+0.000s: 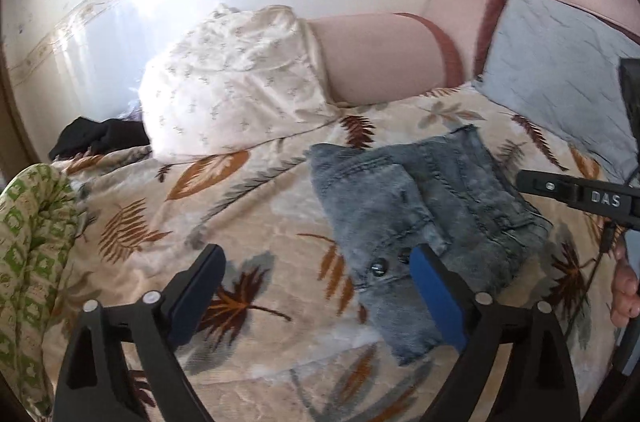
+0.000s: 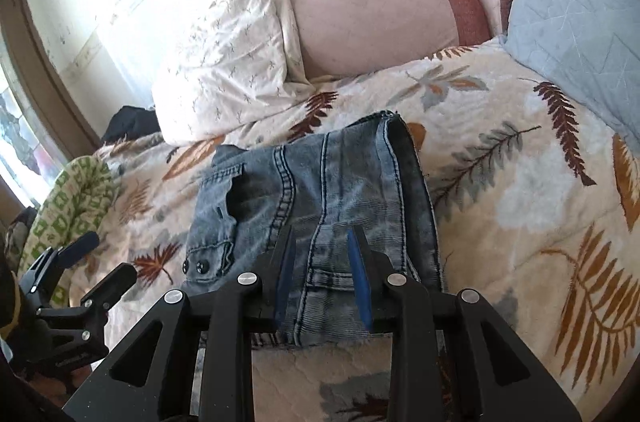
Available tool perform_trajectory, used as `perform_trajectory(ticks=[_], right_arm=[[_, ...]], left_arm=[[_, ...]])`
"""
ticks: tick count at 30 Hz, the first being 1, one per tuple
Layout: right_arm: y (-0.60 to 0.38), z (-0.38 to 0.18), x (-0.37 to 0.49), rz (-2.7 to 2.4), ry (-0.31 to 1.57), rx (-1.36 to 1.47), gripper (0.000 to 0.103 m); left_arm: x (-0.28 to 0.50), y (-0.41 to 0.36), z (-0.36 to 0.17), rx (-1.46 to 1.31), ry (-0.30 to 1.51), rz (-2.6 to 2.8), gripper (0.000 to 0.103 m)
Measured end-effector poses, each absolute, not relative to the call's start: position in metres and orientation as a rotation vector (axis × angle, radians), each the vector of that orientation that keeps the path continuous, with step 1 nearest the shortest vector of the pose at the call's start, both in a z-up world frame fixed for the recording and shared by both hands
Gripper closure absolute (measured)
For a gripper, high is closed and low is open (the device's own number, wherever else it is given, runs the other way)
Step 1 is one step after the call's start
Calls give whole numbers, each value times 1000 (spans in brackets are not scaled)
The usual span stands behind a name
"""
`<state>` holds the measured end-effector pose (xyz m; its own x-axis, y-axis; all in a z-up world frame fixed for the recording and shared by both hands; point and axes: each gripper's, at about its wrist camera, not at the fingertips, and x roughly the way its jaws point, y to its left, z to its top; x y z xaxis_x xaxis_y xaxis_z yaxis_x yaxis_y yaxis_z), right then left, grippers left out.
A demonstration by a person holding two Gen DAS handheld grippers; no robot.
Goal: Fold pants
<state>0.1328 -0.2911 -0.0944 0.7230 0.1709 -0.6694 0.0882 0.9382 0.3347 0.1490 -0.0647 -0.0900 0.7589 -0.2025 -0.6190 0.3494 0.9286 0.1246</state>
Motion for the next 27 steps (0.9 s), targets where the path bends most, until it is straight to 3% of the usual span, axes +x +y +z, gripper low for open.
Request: perform_trajectory(ticks=[18, 21, 23, 27], right_arm=[[-310, -100, 140, -104, 766, 361, 77], [-326, -104, 146, -135, 785, 393, 73], [-339, -110, 152, -133, 819, 432, 62], [-357, -117, 159, -143, 839, 472, 60]], left_arm=[[192, -32, -109, 134, 746, -213, 0], [203, -25, -113, 65, 784, -248, 0], [208, -24, -117, 4, 815, -303, 0], [211, -34, -121, -20, 833, -366, 0]])
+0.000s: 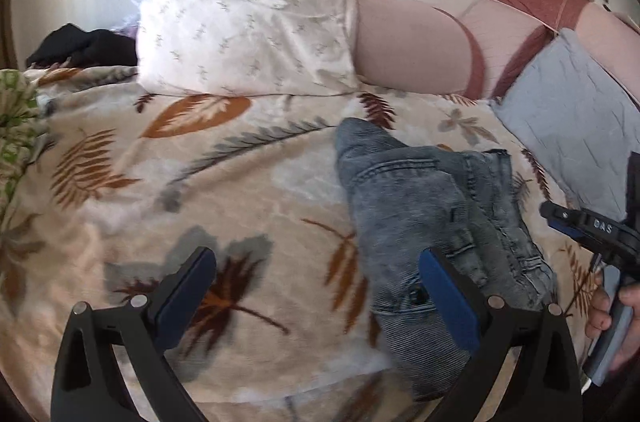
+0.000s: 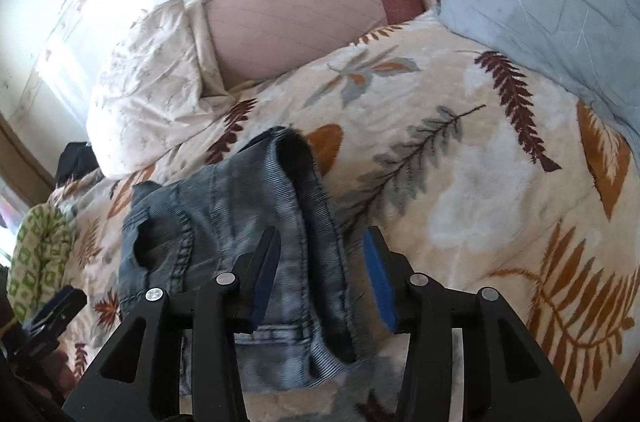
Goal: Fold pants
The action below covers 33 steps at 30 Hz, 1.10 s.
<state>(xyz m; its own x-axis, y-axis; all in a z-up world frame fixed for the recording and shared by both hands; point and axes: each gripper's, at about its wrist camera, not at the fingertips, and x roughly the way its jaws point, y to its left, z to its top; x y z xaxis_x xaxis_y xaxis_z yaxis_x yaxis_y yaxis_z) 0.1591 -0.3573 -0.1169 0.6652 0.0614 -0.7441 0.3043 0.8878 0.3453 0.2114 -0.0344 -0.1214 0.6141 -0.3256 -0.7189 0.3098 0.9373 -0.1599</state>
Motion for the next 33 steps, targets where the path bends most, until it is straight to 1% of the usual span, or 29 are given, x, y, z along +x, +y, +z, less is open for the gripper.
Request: perform_trajectory(ticks=[4, 8, 12, 14, 22, 28, 33], right_arm=[[-360, -115, 158, -120, 821, 499, 60], [-338, -102, 159, -45, 757, 431, 60], [-317, -93, 180, 60, 693, 378, 60], [-313, -91, 196, 107, 673, 397, 60], [-306, -119, 250, 171, 798, 471, 60], [-325, -152, 268, 96, 912, 548, 60], [-330, -167, 271, 91, 935, 581, 61]], left_arm=[[206, -52, -123, 19, 823, -404, 0], [204, -72, -129, 83, 817, -410, 0], [214, -76, -116, 89, 748, -369, 0], [227, -77, -112, 82, 746, -362, 0], [286, -95, -130, 137, 795, -260, 0], [306, -108, -151, 183, 864, -225, 0], [314, -118, -166, 217, 914, -192, 0]])
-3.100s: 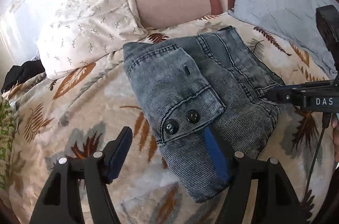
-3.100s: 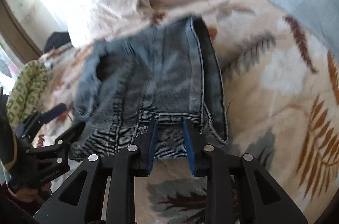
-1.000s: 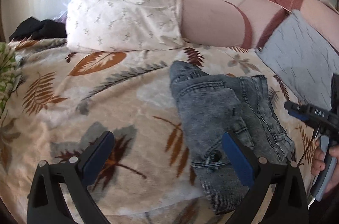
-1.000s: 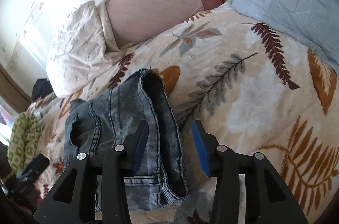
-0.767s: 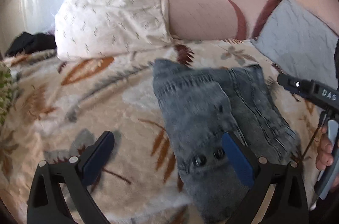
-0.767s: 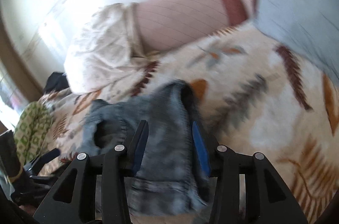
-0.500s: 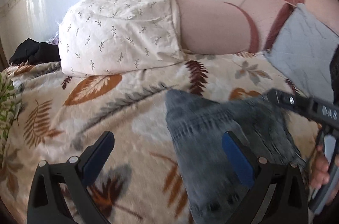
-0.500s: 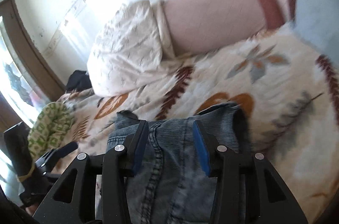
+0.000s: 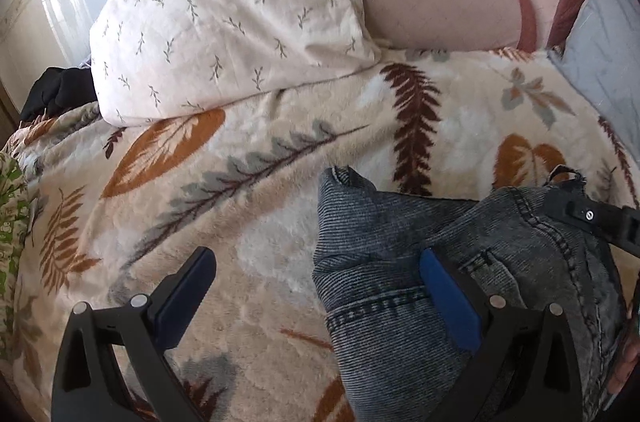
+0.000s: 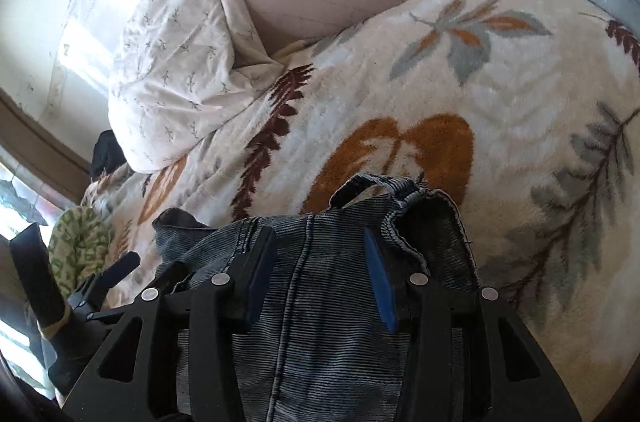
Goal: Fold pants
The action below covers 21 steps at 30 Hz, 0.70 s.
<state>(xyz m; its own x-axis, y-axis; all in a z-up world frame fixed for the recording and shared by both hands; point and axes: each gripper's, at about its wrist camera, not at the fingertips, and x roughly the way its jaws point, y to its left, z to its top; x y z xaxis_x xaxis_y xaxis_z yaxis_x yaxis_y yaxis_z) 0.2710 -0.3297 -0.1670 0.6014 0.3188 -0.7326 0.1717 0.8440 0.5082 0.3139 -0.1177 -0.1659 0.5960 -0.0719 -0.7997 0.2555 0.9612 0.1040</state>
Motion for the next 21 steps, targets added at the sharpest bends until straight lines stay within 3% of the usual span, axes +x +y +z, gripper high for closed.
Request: perform_trajectory(ticks=[5, 7, 11, 13, 21], right_arm=[[-331, -162, 266, 101, 922, 596, 59], [-335, -155, 261, 111, 928, 642, 48], [-353, -125, 237, 122, 848, 712, 42], [-364, -114, 220, 103, 808, 736, 28], [-398, -130, 166, -20, 919, 789, 27]], left_arm=[[309, -110, -157, 191, 923, -198, 0], [299, -98, -143, 153, 906, -203, 1], [265, -73, -120, 153, 854, -214, 1], [244, -59, -118, 141, 870, -240, 1], [216, -42, -139, -24, 995, -387, 1]])
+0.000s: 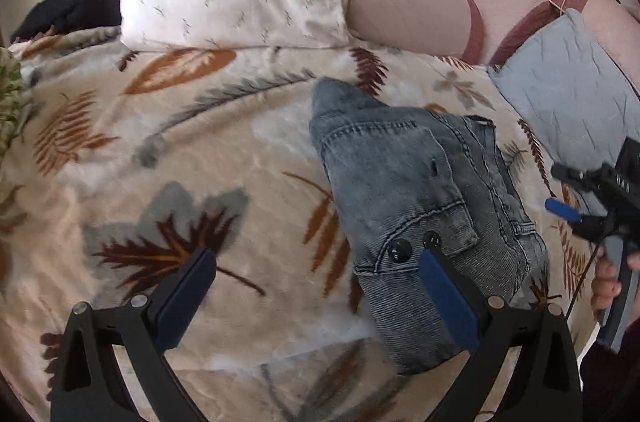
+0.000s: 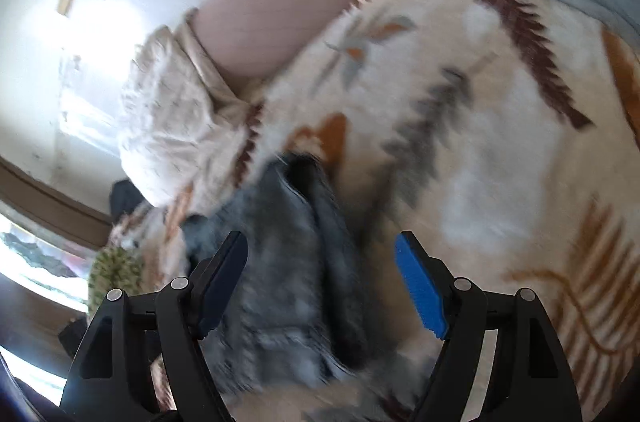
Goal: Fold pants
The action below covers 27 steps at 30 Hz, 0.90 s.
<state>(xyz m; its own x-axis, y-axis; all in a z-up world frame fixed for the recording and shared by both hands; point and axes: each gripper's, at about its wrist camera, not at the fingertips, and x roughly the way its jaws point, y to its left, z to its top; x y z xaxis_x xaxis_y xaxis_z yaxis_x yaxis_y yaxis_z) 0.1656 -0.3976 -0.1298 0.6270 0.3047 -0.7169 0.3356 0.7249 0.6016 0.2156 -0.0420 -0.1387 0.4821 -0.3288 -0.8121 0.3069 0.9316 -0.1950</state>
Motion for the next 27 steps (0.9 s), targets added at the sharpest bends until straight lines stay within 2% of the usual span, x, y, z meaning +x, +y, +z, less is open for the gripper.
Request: perform_trajectory(ticks=[13, 16, 27], right_arm=[[-377, -178, 192, 67, 1105, 780, 25], [-373, -176, 194, 87, 1086, 775, 20], [-352, -183, 205, 176, 1080, 789, 24]], left_arm=[[247, -60, -159, -173, 1068, -546, 1], [249, -66, -166, -196, 1093, -584, 1], [249, -75, -186, -290, 1129, -657, 1]])
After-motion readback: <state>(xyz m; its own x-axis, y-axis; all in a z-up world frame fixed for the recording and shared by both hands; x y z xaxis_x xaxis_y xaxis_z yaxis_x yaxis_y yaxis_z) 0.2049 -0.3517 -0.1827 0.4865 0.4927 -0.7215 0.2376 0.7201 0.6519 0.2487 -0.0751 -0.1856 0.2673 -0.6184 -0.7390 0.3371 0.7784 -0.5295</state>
